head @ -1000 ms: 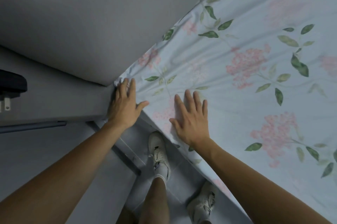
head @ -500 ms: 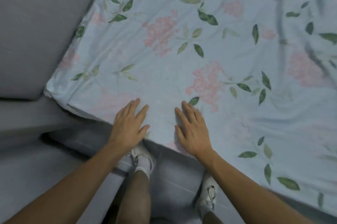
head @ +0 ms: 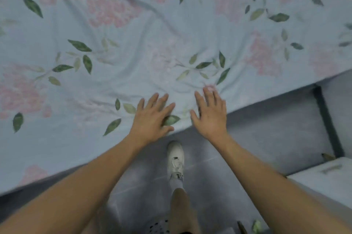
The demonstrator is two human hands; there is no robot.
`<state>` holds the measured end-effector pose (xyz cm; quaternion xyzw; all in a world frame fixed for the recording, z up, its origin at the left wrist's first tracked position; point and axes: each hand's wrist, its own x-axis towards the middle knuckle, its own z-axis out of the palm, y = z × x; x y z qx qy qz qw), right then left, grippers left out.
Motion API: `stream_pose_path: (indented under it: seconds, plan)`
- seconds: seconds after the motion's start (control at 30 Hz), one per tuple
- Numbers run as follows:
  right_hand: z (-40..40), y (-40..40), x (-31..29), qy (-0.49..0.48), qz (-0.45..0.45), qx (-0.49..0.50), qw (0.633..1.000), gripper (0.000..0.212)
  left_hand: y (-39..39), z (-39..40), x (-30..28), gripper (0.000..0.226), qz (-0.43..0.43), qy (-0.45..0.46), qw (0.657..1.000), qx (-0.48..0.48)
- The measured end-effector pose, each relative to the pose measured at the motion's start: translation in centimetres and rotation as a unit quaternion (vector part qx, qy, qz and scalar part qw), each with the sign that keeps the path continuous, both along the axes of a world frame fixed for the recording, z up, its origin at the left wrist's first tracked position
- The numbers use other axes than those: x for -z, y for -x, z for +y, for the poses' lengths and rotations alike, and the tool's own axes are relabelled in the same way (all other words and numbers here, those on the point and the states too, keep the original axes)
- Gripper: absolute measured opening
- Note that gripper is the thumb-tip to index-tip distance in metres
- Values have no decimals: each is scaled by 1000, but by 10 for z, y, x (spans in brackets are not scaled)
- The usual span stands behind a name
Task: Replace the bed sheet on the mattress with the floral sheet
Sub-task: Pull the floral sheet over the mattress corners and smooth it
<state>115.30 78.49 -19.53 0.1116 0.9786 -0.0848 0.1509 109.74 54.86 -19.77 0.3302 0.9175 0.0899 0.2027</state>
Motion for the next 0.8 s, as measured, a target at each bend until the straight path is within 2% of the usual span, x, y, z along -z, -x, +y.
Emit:
stream_pose_path:
  seconds: [0.07, 0.2, 0.3, 0.4, 0.5, 0.57, 0.67, 0.8]
  plan:
    - [38, -8, 4, 23, 12, 29, 999, 69, 14, 56, 3, 90, 6, 4, 999, 34]
    - [107, -32, 13, 52, 54, 153, 985, 67, 36, 151, 6, 84, 28, 32, 996, 78]
    - [138, -45, 19, 124, 112, 180, 969, 62, 51, 213, 9, 83, 32, 42, 993, 105]
    - [165, -61, 31, 149, 183, 257, 937, 60, 64, 273, 13, 84, 43, 33, 989, 139]
    - [189, -83, 51, 176, 183, 363, 896, 60, 73, 341, 17, 85, 51, 25, 983, 175]
    - [197, -95, 66, 212, 185, 392, 876, 59, 70, 381, 22, 83, 61, 15, 980, 187]
    - [204, -102, 87, 275, 197, 410, 847, 61, 55, 405, 38, 77, 97, -4, 980, 172]
    - [215, -88, 98, 383, 194, 405, 807, 76, 53, 401, 53, 74, 114, -32, 982, 150]
